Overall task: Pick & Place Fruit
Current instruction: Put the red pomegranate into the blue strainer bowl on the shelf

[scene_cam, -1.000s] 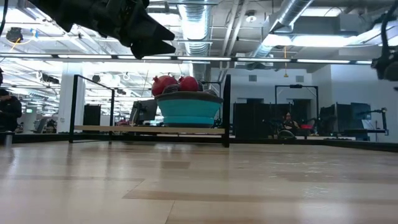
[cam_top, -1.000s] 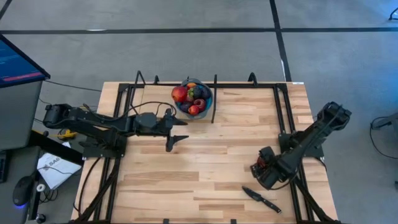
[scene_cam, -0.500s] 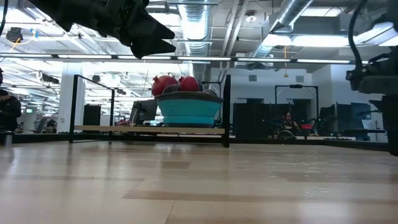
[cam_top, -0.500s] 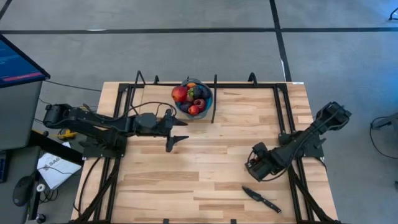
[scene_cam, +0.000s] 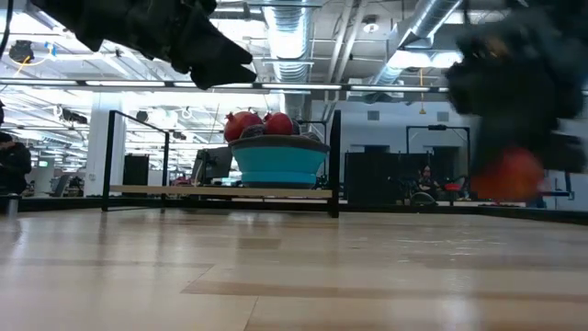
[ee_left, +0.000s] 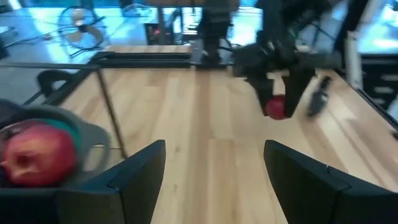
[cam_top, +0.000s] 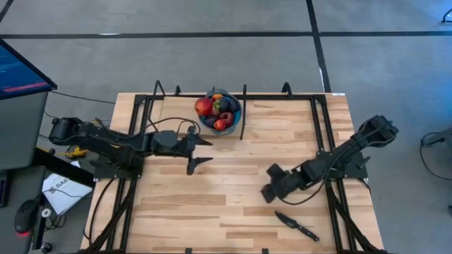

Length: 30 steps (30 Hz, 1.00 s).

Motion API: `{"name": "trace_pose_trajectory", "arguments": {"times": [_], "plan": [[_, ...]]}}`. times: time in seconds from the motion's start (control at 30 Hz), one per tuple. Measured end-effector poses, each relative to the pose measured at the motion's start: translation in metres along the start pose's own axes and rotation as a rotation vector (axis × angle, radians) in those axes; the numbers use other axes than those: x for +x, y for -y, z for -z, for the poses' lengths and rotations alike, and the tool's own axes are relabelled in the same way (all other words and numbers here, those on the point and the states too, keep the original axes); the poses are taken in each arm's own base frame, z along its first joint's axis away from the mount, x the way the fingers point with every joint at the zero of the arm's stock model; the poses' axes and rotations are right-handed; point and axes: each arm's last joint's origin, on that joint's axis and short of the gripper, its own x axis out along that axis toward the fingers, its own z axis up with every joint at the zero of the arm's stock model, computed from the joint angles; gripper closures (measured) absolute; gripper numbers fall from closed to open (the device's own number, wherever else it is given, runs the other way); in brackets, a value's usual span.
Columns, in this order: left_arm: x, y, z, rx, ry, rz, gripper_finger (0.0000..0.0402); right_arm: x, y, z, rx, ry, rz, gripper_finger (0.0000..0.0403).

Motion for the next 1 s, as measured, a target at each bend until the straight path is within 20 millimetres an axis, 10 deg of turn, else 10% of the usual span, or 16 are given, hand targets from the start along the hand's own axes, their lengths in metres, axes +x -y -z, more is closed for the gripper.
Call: {"name": "trace_pose_trajectory", "arguments": {"times": [0.43, 1.0], "plan": [[-0.010, 0.051, -0.001, 0.508, 0.111, 0.261, 0.0135, 0.039, -0.052, -0.067, -0.295, 0.335, -0.807, 0.0199], [0.002, 0.065, 0.011, 0.346, 0.093, 0.527, 0.0074, 0.106, -0.100, -0.135, -0.477, 0.141, -1.153, 0.0192]]}}
